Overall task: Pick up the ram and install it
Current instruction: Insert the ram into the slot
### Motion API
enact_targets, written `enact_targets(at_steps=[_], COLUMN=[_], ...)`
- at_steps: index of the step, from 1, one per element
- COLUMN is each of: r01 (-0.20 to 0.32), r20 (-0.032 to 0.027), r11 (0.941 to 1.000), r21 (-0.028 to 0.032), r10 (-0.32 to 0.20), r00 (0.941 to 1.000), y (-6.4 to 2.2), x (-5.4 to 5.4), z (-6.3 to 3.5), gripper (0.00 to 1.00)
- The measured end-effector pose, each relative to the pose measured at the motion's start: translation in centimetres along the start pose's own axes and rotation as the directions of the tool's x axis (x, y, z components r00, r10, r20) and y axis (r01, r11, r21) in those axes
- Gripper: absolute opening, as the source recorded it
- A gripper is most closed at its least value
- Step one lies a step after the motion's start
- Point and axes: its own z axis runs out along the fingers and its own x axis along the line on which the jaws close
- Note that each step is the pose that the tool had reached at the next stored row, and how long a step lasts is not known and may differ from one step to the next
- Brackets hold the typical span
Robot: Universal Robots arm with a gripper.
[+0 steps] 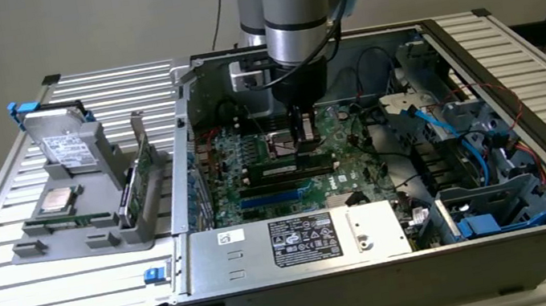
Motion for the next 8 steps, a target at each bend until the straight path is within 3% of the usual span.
enact_targets(at_steps=[8], r01=[0.0], r20=[0.0], r11=[1.0], r21=[0.0001], r10=[0.0], r00=[1.0], y=[0.0], x=[0.0], z=[0.0], gripper=[0.12])
